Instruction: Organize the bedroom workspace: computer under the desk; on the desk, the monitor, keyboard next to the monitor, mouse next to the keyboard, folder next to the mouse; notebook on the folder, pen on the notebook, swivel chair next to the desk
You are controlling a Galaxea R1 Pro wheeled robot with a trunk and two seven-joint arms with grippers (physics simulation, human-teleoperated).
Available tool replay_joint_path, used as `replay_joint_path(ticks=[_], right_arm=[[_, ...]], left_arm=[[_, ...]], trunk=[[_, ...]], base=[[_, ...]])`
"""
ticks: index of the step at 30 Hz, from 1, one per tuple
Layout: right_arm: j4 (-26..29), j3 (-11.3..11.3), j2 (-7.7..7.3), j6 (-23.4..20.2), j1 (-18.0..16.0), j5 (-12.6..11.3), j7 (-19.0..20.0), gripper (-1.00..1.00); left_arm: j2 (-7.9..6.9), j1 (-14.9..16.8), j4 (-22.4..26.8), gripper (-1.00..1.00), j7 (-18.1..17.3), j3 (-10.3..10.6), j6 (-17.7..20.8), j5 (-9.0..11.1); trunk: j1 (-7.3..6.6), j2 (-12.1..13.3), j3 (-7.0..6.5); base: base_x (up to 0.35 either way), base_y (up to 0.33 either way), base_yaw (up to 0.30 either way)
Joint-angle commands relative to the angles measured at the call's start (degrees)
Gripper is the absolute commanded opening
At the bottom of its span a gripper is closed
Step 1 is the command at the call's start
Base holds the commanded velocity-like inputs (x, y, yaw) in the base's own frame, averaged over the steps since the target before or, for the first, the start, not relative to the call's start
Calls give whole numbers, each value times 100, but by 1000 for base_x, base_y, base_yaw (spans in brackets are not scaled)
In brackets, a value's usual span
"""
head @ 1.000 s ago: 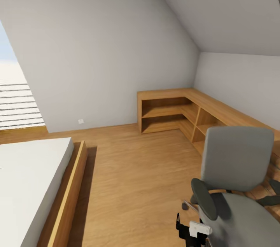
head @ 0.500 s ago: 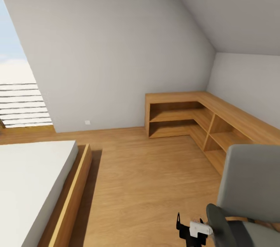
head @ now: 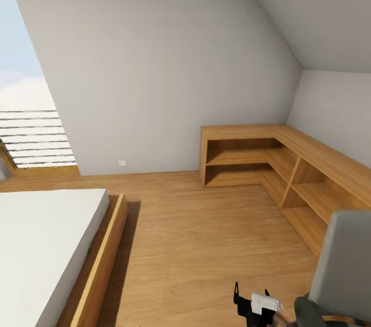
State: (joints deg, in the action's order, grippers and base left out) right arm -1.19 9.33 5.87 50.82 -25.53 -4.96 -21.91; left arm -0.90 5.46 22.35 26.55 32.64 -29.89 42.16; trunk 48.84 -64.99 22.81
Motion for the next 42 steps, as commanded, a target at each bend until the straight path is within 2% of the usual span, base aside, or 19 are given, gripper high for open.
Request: replay_joint_path(ticks=[1,14,30,42], right_arm=[[-13,51,2,25,-6,-49,-8,100],[-12,51,-11,25,-9,-68,-15,100],[-12,43,-24,25,-9,-60,-7,100],[-13,41,-50,25,-5,-74,-6,100]], left_arm=[[-6,6,4,100,43,49,-16,29],[-7,4,6,100,43,46,-10,32],[-2,2,4,100,43,50,-17,29],[2,3,5,100,42,50,-8,29]], trunk=[[0,-4,6],[0,-4,6],[0,-4,6],[0,-4,6]], base=[[13,4,258],[66,53,215],[79,78,11],[299,25,0]])
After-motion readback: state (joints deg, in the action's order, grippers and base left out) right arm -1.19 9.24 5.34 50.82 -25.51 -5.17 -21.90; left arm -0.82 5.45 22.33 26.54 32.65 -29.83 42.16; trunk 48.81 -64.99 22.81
